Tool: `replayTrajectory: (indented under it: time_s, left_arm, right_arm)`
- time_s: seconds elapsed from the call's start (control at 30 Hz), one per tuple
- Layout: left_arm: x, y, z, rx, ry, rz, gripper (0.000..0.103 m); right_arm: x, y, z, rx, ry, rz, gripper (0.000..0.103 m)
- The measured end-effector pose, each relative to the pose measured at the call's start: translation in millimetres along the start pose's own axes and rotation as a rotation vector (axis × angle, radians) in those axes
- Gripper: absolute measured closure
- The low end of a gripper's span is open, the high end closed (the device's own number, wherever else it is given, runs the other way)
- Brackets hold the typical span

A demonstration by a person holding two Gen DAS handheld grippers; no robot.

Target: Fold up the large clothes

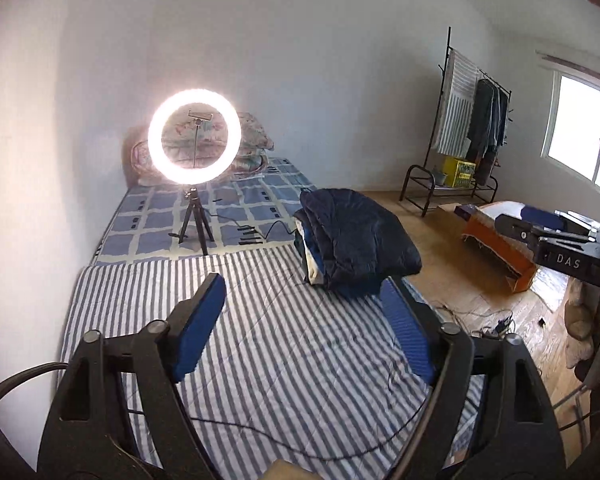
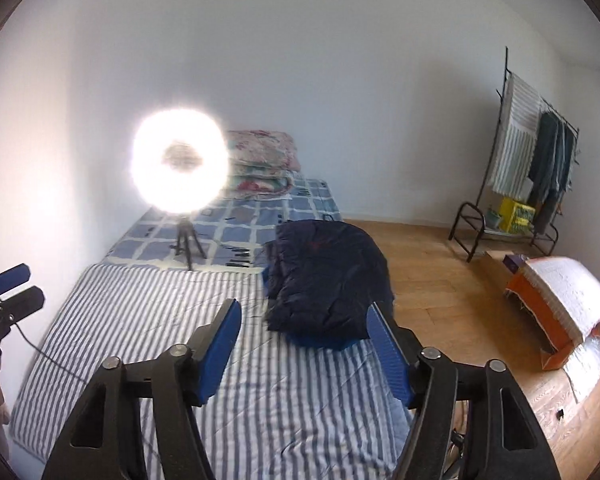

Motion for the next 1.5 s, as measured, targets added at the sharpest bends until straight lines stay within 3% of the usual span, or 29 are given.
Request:
replayTrajectory:
  time_s: [0.27, 0.37, 0.47, 0.6, 0.9, 1.13, 1.5]
  left_arm:
    - [-41.8, -8.2, 62.6, 0.031, 0.001, -0.049, 0.015]
    - [-46.0, -2.9, 76.5, 0.073, 0.025, -0.080, 0.013]
    - [-45.9, -1.4, 89.3, 0.077, 0.028, -0.077, 0.005]
    - [-41.2, -0.6, 100.2, 0.090, 0.014, -0.086, 0.005]
    - [-33.9, -1.5, 99.4, 0.055, 0.027, -0.100, 0.000]
    - [-38.3, -5.9, 95.9, 0.033, 0.055, -0.105, 0.000]
    - [-45.4, 3.3, 102.2, 0.079, 0.094, -0.112, 0.000]
  right_arm:
    - [-38.7, -52.0, 49.4, -0.011, 0.049, -0.012, 0.026]
    - [-38.7, -60.2, 63.3, -0.001, 0.054, -0.008, 0.023]
    - [-35.4, -64.2, 72.4, 0.016, 0.060, -0.029, 0.021]
    - [-32.0, -75.0, 80.2, -0.010, 0.078, -0.004, 0.015]
    - [-23.8, -73.9, 90.5, 0.024, 0.111, 0.003, 0.000]
    - [-23.3, -68.3, 102.1, 0.055, 0.126, 0.026, 0.000]
    - [-21.6, -73.9, 105.7, 0.047, 0.133, 0.056, 0.000]
Point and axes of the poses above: each gripper's, at about its wrist camera, not at the fingertips, and x roughly the way its jaws point, y to its right, z to its underside, the point moved 1 cm from there along x, roughly the way its jaws point, and after that the axes turned 14 degrees about -x, right-handed, at the moved point
